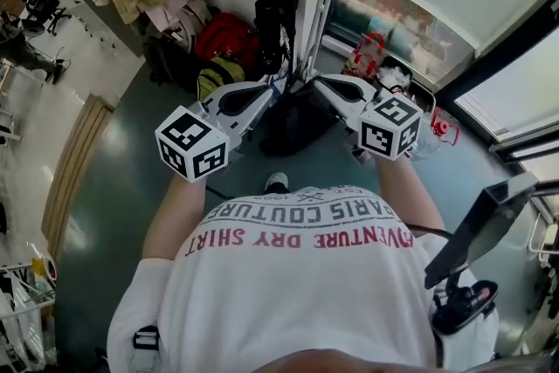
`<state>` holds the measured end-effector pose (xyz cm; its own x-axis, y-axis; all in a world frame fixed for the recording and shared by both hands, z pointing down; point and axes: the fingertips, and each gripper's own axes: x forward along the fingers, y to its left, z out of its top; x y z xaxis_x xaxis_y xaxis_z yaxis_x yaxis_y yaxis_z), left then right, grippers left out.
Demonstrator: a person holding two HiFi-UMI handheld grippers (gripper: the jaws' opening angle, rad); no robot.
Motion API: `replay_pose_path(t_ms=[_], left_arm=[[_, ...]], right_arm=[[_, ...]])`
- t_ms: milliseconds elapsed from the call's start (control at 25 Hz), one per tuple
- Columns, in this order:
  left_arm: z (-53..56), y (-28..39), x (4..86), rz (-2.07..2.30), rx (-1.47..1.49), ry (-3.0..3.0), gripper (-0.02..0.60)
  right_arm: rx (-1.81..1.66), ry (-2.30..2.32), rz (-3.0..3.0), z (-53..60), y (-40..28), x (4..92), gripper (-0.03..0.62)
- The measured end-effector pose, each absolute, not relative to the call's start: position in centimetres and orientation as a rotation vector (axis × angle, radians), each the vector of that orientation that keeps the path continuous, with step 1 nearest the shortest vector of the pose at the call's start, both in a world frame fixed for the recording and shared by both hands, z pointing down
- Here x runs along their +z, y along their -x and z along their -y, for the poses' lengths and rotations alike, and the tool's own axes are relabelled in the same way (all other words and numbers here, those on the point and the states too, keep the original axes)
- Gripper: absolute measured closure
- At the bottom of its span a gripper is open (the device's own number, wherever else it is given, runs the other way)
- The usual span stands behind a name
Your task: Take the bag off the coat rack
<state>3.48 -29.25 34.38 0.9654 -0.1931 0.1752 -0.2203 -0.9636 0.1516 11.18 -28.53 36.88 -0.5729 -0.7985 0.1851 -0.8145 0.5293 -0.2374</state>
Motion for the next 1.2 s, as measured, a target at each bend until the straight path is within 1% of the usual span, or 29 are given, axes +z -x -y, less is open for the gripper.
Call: replay_pose_path(t_ms=[160,280,520,800,960,1040,1120,1200], left_arm=[[39.2,-3.9,32.5,0.305,0.223,-2.941,0.581],[43.2,-4.7,32.5,0.288,0.237,-2.955,0.581],[47.0,-6.9,34.5,0.237,0.281,-2.92,0.581],[51.5,-10.1,34.2,0.251,0.267,-2.925,0.581],[55.1,-12.2,34.4,0.289,0.356,-2.996,0.581],[56.8,-13.5,34.0,0.288,0.355,-3.016,0.581],[58.8,-14.9,33.1,0.307,0.329,-3.029,0.575],[60.8,-16.5,32.3,0.334,0.321,-3.05,0.509]], right_arm=[[0.42,-1.492,2.68,37.5,-11.7,34.3,0.595],[0.424,-1.525,2.665,41.3,-12.4,34.1,0.594],[0.477,-1.536,2.648,45.4,-14.3,35.5,0.594],[0.49,-1.541,2.648,49.1,-17.8,35.3,0.594],[0.538,-1.546,2.624,50.5,-20.3,36.8,0.595],[0.566,-1.553,2.615,50.9,-21.5,37.6,0.594],[0.583,-1.564,2.609,51.1,-22.6,38.2,0.594],[0.589,-1.577,2.606,51.6,-23.8,38.4,0.594]])
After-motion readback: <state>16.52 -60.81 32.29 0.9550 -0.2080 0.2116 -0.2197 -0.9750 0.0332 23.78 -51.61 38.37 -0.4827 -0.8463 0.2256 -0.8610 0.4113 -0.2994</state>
